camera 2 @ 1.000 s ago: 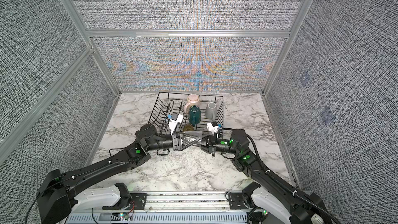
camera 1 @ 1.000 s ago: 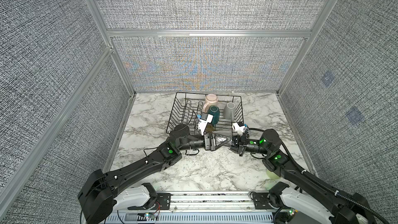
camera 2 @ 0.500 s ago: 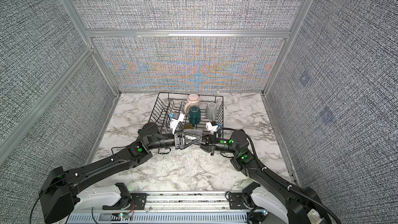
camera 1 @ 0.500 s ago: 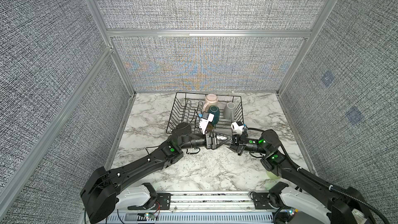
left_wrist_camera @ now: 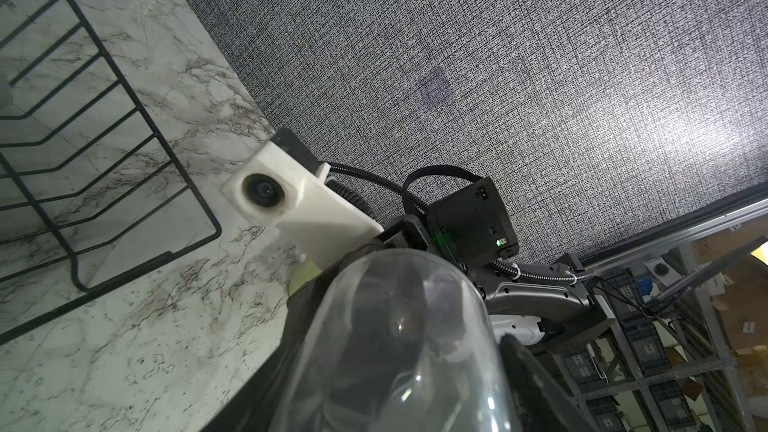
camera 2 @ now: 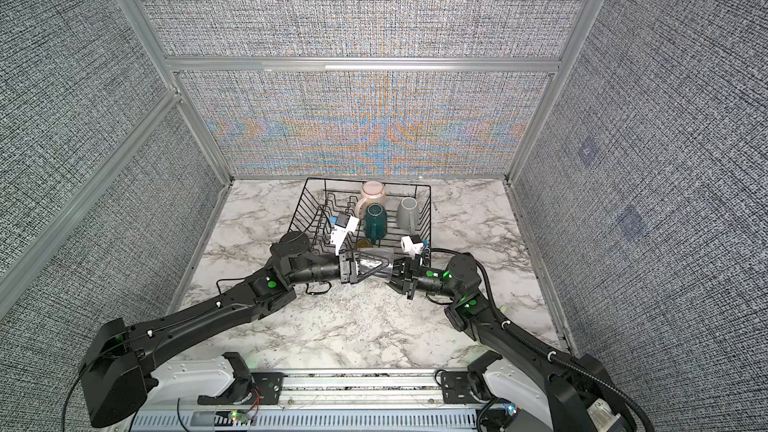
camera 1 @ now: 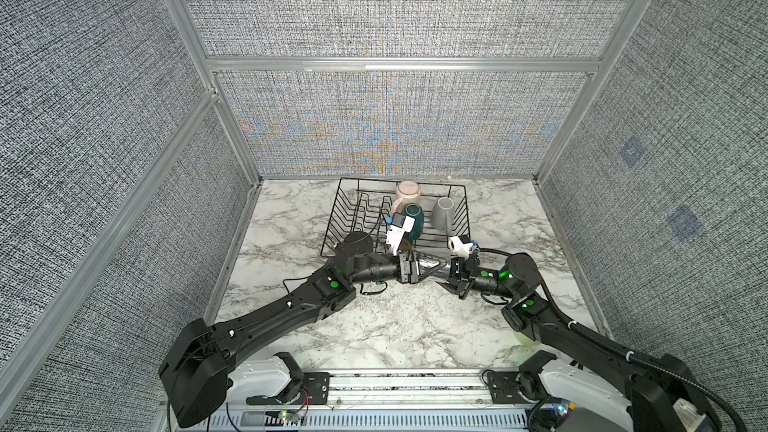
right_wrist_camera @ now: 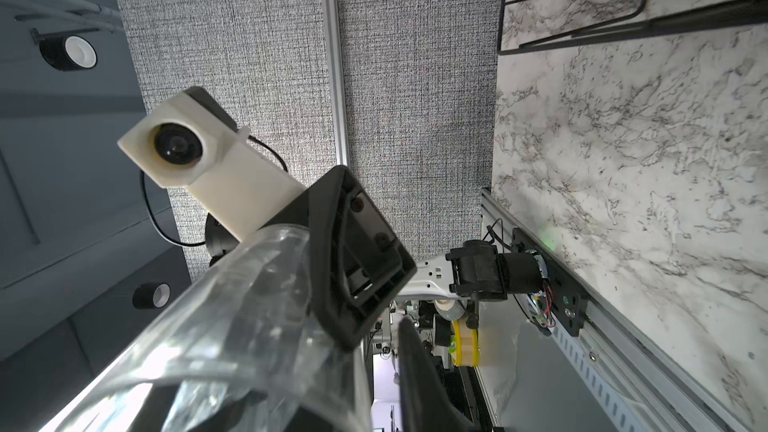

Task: Load the cups into the dish rack
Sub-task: 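Carry the clear cup over the rack with the left gripper while the right draws back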

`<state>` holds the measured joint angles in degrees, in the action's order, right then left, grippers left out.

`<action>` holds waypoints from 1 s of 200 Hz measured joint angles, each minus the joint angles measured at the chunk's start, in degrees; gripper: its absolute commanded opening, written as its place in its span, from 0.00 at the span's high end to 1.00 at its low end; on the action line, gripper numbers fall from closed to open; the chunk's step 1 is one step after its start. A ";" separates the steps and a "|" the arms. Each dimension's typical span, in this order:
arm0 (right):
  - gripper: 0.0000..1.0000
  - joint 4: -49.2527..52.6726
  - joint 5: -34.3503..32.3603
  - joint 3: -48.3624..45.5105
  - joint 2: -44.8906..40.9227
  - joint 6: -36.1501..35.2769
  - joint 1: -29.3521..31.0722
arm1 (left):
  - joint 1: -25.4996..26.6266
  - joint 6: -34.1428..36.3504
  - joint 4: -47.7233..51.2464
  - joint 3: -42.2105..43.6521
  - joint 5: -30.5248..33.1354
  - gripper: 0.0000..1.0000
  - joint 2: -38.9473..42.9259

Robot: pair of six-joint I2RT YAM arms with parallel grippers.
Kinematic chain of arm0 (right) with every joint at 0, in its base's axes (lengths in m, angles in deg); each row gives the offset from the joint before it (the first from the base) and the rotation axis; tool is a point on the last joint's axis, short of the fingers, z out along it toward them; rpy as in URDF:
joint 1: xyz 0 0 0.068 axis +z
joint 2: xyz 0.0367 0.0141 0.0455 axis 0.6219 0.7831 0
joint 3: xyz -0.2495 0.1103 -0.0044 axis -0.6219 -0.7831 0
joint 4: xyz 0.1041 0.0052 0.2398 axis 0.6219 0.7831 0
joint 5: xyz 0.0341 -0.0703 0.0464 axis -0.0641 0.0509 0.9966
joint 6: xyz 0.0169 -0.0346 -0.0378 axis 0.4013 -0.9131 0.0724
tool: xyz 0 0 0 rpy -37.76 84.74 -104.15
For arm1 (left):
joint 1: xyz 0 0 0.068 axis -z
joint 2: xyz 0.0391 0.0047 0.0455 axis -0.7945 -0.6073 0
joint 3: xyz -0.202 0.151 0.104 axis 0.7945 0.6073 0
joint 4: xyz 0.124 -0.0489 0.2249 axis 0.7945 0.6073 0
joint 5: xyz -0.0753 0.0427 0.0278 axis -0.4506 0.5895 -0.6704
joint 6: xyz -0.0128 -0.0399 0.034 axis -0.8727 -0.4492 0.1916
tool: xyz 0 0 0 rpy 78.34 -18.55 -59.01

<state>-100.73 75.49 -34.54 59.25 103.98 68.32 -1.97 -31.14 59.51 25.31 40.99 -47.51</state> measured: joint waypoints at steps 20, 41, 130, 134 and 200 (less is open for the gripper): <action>0.55 -0.61 -0.63 -0.92 -0.15 0.63 -0.92 | -0.20 1.14 3.21 -2.12 1.09 0.31 -0.28; 0.44 1.33 -1.46 -1.75 -1.66 0.57 -2.10 | -0.57 4.07 9.38 -6.27 3.43 0.31 -0.76; 0.31 54.71 -11.10 8.35 -18.38 -26.80 -11.78 | -0.90 23.23 38.07 -30.34 20.63 0.33 -16.70; 0.31 57.18 -11.96 9.33 -19.02 -28.41 -11.96 | -0.90 24.06 39.45 -31.89 20.85 0.34 -18.10; 0.29 82.18 -26.12 19.71 -21.49 -47.91 -12.55 | -0.90 30.38 49.62 -48.63 26.75 0.36 -34.99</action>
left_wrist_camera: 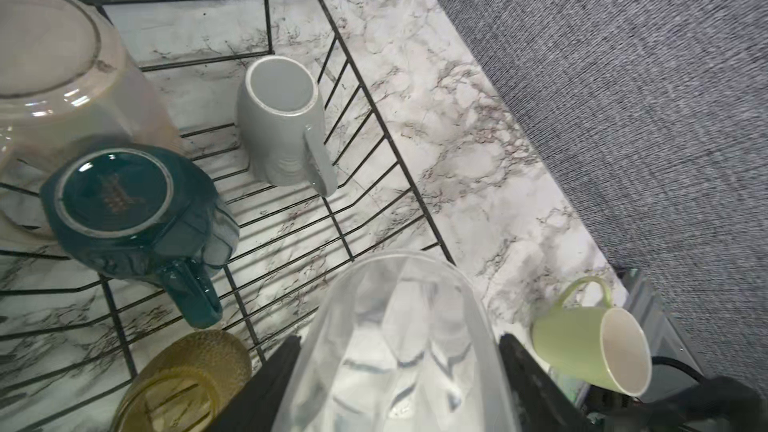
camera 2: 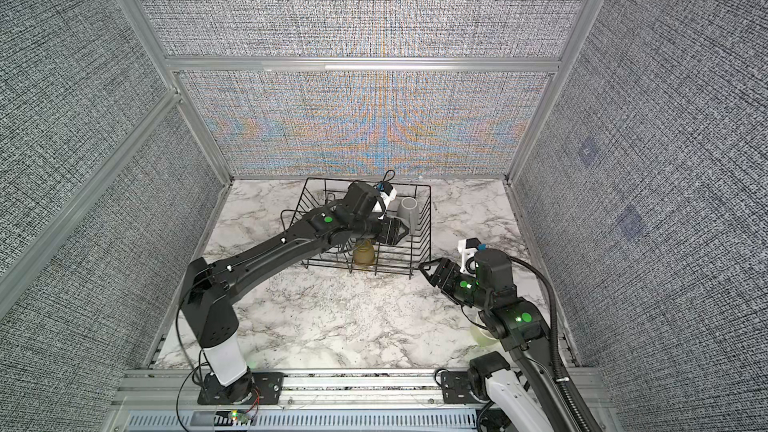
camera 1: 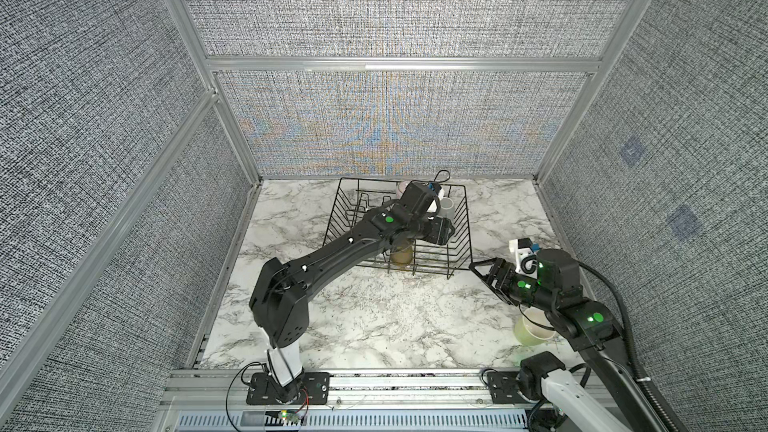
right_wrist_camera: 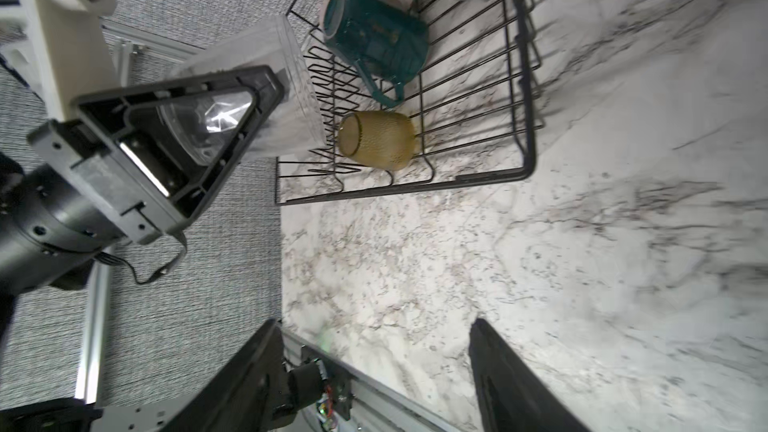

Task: Load the cups into the dish rack
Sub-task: 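Carry the clear cup over the rack with the left gripper while the right draws back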

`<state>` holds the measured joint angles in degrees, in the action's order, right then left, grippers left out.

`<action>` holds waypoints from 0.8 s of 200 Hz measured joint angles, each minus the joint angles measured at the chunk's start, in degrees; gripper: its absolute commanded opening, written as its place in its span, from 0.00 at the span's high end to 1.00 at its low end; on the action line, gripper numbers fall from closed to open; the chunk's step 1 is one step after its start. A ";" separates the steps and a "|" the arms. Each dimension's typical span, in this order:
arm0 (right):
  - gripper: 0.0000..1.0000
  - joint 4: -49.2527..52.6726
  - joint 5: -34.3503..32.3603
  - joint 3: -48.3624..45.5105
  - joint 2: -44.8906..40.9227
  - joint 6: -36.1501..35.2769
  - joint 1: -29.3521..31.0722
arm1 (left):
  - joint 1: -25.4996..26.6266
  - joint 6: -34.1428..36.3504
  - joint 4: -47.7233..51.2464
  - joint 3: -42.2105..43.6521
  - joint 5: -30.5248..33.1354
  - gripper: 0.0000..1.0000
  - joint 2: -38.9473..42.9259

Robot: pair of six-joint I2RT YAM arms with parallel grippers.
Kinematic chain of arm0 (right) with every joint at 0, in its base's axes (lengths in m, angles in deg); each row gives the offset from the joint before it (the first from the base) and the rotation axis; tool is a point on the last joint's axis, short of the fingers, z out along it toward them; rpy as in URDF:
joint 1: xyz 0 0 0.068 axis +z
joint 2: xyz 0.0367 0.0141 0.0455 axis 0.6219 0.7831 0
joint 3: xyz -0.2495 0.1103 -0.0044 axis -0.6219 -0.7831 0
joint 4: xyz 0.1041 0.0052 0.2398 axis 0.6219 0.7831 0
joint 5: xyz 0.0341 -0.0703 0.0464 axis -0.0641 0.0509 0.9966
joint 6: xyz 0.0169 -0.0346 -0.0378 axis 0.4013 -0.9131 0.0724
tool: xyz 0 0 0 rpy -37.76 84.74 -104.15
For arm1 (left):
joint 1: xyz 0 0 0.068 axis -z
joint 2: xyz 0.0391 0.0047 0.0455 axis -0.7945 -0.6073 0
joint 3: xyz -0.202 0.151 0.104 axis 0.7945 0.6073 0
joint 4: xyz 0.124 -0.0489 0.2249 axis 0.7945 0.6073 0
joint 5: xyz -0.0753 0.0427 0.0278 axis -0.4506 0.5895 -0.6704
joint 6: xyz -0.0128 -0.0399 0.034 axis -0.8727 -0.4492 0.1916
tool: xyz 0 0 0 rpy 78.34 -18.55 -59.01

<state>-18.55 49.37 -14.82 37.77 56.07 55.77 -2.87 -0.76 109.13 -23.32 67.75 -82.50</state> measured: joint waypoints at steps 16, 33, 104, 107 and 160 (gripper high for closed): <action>0.29 2.71 -2.69 0.55 -0.83 -2.23 0.00 | 0.00 0.96 1.70 -3.67 1.81 0.36 -4.00; 0.29 4.44 -5.14 0.79 -2.05 -3.74 -0.02 | 0.00 1.51 4.66 -9.25 3.96 0.36 -9.07; 0.29 5.70 -9.01 0.74 -2.56 -7.28 -0.07 | 0.04 3.48 15.39 -28.11 11.61 0.36 -26.08; 0.29 5.70 -9.14 0.74 -2.49 -7.32 -0.07 | 0.02 3.48 15.69 -28.30 11.85 0.36 -26.49; 0.29 5.70 -9.33 0.61 -1.77 -7.93 -0.07 | 0.00 3.91 17.94 -29.97 13.49 0.34 -31.30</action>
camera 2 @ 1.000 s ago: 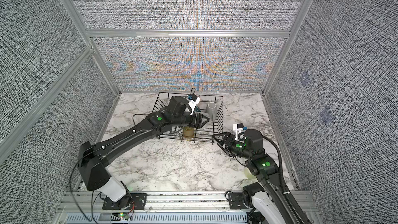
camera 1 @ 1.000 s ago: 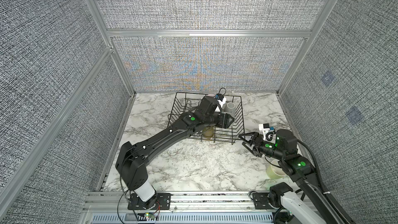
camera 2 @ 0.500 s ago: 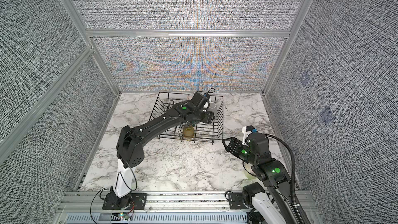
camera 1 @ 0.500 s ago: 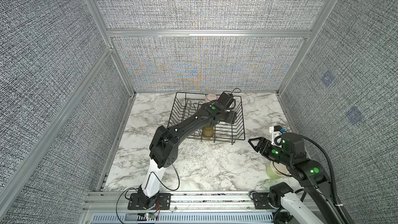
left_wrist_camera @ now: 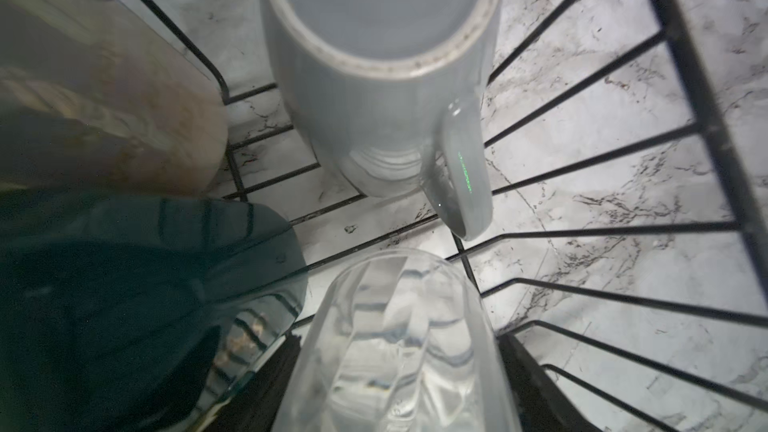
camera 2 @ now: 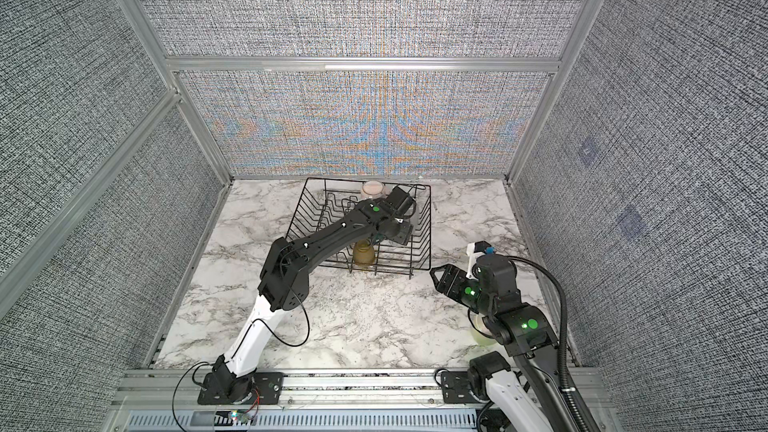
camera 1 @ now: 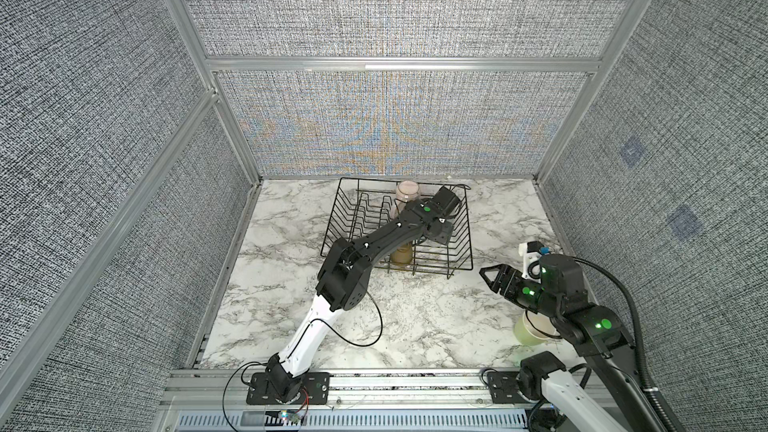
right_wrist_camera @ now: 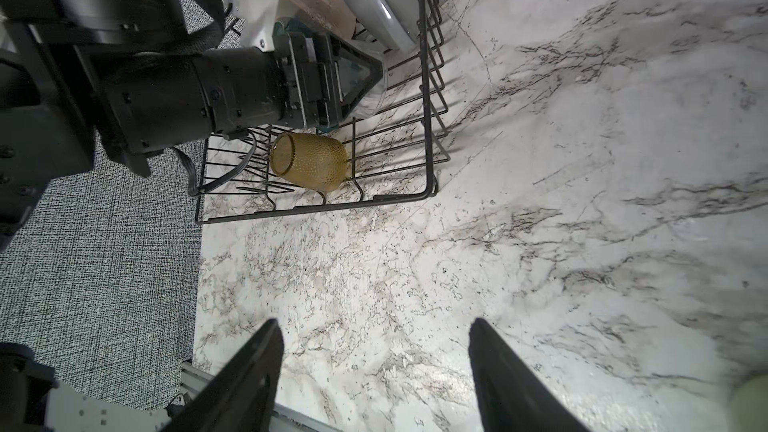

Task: Load the cups into the dish rack
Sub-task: 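Lower the clear cup upside down beside the grey mug with the left gripper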

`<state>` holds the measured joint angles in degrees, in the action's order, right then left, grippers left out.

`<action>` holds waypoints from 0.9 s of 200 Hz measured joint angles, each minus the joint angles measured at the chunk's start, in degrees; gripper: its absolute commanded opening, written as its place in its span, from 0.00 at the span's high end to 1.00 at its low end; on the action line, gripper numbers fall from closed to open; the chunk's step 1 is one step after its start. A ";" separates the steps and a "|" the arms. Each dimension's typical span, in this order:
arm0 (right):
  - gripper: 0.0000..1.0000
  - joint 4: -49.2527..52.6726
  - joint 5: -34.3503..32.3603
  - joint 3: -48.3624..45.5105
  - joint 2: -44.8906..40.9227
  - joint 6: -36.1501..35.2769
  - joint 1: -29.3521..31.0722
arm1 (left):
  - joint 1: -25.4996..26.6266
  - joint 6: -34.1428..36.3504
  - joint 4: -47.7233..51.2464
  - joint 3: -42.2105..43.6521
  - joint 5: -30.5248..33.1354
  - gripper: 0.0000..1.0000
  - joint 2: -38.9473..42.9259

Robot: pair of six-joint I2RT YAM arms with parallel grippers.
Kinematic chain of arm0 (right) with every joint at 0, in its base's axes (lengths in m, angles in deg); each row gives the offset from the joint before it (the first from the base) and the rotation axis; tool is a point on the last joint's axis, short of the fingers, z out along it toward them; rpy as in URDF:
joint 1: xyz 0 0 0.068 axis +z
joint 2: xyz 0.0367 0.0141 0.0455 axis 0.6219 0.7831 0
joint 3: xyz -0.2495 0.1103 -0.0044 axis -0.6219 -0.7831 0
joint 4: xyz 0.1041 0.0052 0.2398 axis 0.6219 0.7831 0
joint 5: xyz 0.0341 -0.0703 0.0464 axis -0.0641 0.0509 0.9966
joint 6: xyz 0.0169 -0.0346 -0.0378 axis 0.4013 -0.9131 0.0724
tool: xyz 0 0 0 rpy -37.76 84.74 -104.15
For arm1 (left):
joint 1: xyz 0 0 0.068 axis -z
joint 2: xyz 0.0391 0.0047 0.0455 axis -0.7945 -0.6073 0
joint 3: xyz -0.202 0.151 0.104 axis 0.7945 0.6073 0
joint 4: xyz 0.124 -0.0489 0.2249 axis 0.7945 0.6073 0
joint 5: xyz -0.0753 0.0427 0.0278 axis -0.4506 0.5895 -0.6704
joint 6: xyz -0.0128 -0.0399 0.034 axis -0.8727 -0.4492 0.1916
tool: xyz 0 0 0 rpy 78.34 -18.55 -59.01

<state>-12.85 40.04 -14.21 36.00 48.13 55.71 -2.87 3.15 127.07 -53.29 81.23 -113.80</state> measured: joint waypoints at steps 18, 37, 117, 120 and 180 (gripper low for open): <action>0.29 -0.02 0.02 -0.31 0.17 0.00 0.00 | 0.00 0.00 0.44 -2.05 -0.37 0.32 -2.38; 0.29 -0.04 0.02 -0.33 0.39 -0.09 0.00 | 0.00 0.00 0.81 -3.85 -0.42 0.31 -4.20; 0.29 -0.13 0.48 -1.51 0.15 -0.15 0.00 | 0.00 -1.14 -0.31 -5.18 -0.13 0.19 -5.99; 0.29 -0.15 0.48 -1.51 0.15 -0.17 0.00 | 0.00 -1.14 -0.48 -5.16 -0.11 0.19 -5.99; 0.29 -0.66 2.12 -2.91 0.50 -0.28 0.00 | -0.04 -3.02 -4.87 -0.50 0.90 0.31 -4.61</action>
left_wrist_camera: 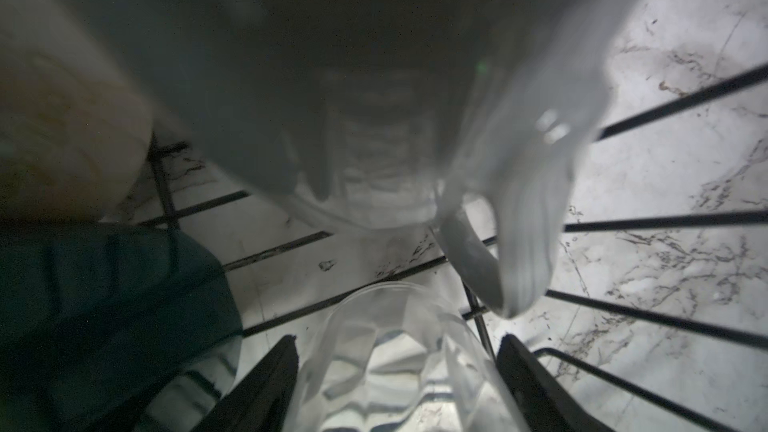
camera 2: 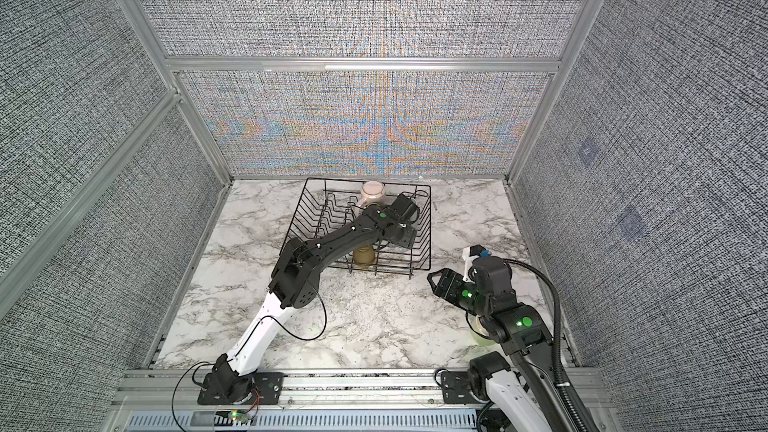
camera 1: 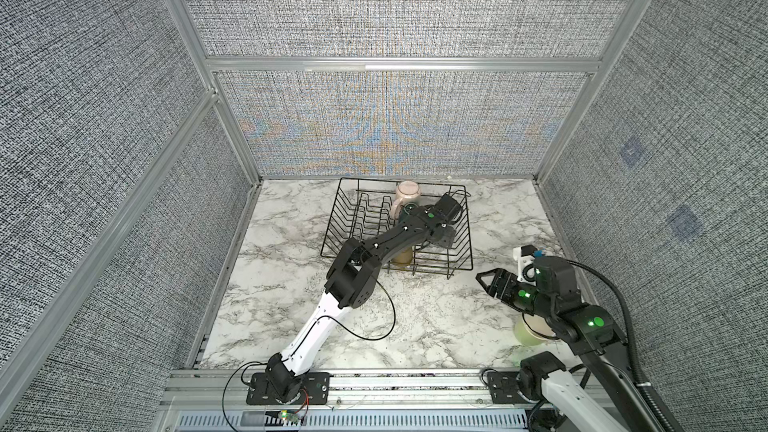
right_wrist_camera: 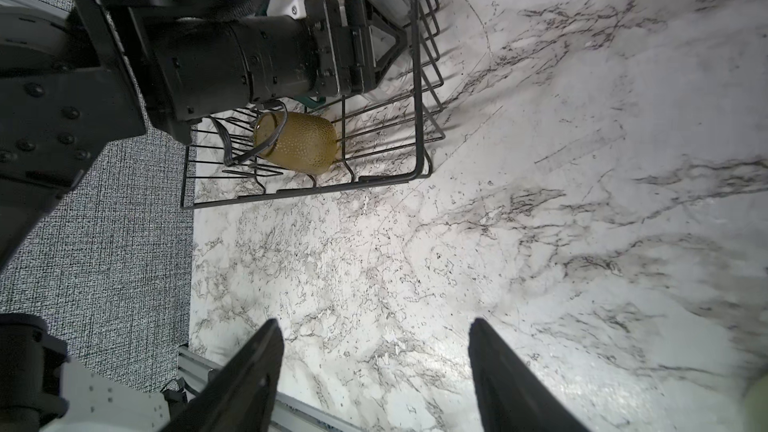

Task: Load the cups into the dish rack
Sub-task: 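Lower the clear cup upside down beside the grey mug with the left gripper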

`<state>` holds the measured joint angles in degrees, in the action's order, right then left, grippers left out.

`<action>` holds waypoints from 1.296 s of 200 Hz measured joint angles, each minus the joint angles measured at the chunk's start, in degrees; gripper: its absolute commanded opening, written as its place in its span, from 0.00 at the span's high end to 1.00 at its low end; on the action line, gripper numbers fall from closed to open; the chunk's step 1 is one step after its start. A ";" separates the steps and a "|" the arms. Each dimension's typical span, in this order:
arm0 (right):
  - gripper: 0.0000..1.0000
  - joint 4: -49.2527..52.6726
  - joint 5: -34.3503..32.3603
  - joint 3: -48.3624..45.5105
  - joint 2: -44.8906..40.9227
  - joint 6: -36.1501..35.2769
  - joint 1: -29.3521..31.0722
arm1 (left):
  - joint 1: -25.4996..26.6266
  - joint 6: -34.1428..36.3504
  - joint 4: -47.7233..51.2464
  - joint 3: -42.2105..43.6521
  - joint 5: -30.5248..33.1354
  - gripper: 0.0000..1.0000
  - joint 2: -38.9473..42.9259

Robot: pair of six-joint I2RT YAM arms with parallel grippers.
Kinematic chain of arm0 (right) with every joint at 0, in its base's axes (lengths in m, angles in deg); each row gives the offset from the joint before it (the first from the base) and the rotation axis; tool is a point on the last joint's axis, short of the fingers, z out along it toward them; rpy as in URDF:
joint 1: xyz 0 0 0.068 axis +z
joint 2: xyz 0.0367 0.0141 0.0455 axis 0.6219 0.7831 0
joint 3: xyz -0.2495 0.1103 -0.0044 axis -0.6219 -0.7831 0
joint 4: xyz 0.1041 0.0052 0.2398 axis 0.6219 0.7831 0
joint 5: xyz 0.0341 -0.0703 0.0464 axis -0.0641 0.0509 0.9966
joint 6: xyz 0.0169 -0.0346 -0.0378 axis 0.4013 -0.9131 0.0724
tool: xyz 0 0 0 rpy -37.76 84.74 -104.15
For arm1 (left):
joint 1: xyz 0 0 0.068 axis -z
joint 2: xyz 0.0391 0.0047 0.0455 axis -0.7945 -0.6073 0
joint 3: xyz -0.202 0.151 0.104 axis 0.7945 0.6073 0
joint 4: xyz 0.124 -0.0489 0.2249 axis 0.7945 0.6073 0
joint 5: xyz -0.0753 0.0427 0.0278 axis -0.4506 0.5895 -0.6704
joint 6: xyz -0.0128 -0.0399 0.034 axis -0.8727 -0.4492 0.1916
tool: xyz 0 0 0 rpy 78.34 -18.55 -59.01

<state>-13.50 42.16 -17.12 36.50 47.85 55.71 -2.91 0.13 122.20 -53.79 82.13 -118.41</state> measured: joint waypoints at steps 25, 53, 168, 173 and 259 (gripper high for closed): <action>0.29 -0.59 0.70 -0.22 0.17 0.37 0.00 | 0.02 -0.57 -2.27 2.73 1.49 0.32 2.23; 0.29 -0.98 1.33 -0.24 0.92 0.57 0.00 | 0.02 -1.77 -5.33 5.29 2.38 0.32 4.11; 0.29 -1.53 1.92 0.79 1.88 1.79 0.00 | 0.04 -2.10 -7.56 -0.31 1.55 0.22 -1.66; 0.29 -1.36 1.64 0.83 1.79 1.77 0.00 | 0.04 -2.10 -7.56 -0.31 1.57 0.20 -1.66; 0.28 2.99 -3.87 2.69 1.49 0.57 0.00 | 0.76 -1.84 -7.63 3.23 2.21 0.19 4.15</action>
<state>-10.51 38.29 -14.43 37.99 48.42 55.71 -2.15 -1.70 114.57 -50.56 84.34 -114.26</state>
